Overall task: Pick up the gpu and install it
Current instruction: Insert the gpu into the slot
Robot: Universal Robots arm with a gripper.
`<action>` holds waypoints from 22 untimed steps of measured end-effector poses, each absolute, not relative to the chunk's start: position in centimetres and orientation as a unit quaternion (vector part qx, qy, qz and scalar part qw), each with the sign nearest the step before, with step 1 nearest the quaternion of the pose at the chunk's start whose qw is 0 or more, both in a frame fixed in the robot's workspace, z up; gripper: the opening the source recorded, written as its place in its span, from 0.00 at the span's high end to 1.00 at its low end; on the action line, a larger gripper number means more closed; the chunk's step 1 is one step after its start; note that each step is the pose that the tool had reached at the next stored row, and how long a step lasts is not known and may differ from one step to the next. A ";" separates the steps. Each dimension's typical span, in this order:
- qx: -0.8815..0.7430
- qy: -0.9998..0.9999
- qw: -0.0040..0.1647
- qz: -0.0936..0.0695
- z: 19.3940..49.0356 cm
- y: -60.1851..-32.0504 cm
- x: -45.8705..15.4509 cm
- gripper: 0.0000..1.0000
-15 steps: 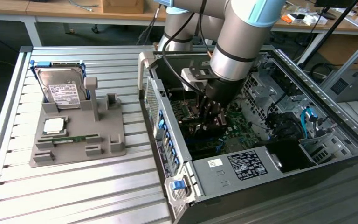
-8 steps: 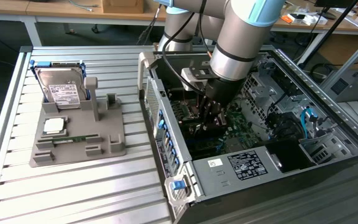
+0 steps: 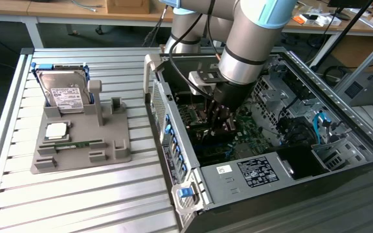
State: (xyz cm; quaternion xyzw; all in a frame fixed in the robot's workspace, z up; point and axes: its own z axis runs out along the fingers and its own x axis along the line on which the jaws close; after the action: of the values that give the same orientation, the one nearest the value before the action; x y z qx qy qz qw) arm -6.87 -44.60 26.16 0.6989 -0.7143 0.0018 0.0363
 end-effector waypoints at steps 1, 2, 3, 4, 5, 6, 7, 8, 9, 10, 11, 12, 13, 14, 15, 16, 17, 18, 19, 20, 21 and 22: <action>0.699 -0.714 0.036 0.002 26.1 -44.6 -6.9 0.73; 0.699 -0.714 0.036 0.002 26.1 -44.6 -6.9 0.73; 0.699 -0.714 0.036 0.002 26.1 -44.6 -6.9 0.73; 0.699 -0.714 0.036 0.002 26.1 -44.6 -6.9 0.73; 0.699 -0.714 0.036 0.001 26.1 -44.6 -6.9 0.73; 0.699 -0.714 0.036 0.001 26.2 -44.6 -6.9 0.73; 0.699 -0.714 0.036 0.002 26.2 -44.6 -6.9 0.73; 0.699 -0.714 0.036 0.002 26.3 -44.6 -6.9 0.73; 0.699 -0.714 0.036 0.002 26.3 -44.6 -6.9 0.73; 0.699 -0.714 0.036 0.001 26.3 -44.6 -6.9 0.73; 0.699 -0.714 0.036 0.001 26.3 -44.6 -6.9 0.73; 0.699 -0.714 0.036 0.001 26.3 -44.6 -6.9 0.73; 0.699 -0.714 0.035 0.000 26.3 -44.6 -6.8 0.73; 0.699 -0.714 0.034 -0.001 26.3 -44.6 -6.8 0.73; 0.699 -0.714 0.032 -0.002 26.3 -44.6 -6.8 0.73; 0.699 -0.714 0.031 -0.004 26.3 -44.6 -6.8 0.73; 0.699 -0.714 0.030 -0.005 26.3 -44.6 -6.8 0.73; 0.699 -0.714 0.029 -0.006 26.3 -44.6 -6.8 0.73; 0.699 -0.714 0.029 -0.006 26.3 -44.6 -6.8 0.73; 0.699 -0.714 0.029 -0.006 26.3 -44.6 -6.8 0.73; 0.699 -0.714 0.029 -0.006 26.3 -44.6 -6.8 0.73; 0.699 -0.714 0.029 -0.006 26.3 -44.7 -6.8 0.73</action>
State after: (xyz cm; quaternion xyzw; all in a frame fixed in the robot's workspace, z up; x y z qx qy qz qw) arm -6.82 -44.65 26.32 0.6993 -0.7142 -0.0059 0.0288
